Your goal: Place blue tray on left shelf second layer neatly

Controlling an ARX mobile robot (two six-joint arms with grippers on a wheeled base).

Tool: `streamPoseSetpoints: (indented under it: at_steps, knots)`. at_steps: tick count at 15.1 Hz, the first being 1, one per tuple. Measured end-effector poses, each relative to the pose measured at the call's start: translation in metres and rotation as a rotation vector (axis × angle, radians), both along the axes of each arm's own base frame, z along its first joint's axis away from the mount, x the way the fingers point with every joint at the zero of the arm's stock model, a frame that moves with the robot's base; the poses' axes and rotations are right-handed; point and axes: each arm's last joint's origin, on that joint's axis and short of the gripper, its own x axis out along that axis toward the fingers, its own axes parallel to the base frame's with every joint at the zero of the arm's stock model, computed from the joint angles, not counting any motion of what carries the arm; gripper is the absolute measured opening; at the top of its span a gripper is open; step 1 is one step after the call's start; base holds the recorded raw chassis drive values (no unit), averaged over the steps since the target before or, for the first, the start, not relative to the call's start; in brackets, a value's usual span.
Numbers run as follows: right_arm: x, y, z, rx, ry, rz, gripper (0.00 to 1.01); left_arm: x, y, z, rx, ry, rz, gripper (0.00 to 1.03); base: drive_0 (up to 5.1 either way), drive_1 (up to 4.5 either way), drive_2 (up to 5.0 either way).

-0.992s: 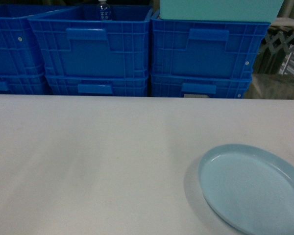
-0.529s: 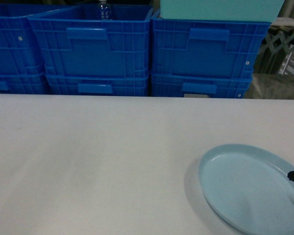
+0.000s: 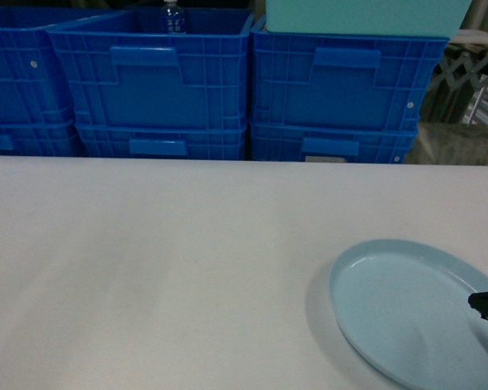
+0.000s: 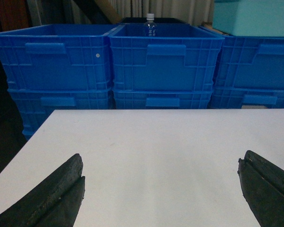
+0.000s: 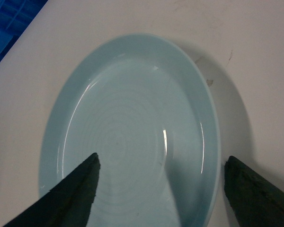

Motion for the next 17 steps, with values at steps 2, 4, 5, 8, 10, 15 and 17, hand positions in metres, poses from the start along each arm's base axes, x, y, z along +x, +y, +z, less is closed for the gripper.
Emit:
streamPoseSetpoints:
  at_steps: [2,4,5,8,10,15,17]
  knots:
    - [0.0,0.0,-0.004,-0.007,0.008,-0.008,0.56,0.0,0.0,0.0,0.0,0.0,-0.001,0.98,0.0,0.0,0.0]
    - [-0.002,0.001,-0.006,-0.005,0.023,-0.002,0.33,0.0,0.0,0.0,0.0,0.0,0.0,0.98,0.0,0.0,0.0]
    - [-0.003,0.003,-0.008,-0.002,0.036,0.006,0.23,0.0,0.0,0.0,0.0,0.0,0.0,0.98,0.0,0.0,0.0]
    - [-0.005,0.004,-0.01,-0.001,0.05,0.026,0.02,0.0,0.0,0.0,0.0,0.0,0.0,0.98,0.0,0.0,0.0]
    - [-0.006,0.004,-0.01,-0.006,0.048,0.03,0.02,0.0,0.0,0.0,0.0,0.0,0.0,0.98,0.0,0.0,0.0]
    - [-0.006,-0.005,0.041,-0.138,-0.007,0.094,0.02,0.0,0.0,0.0,0.0,0.0,0.0,0.98,0.0,0.0,0.0]
    - [-0.003,-0.012,0.07,-0.166,-0.066,0.115,0.02,0.0,0.0,0.0,0.0,0.0,0.0,0.98,0.0,0.0,0.0]
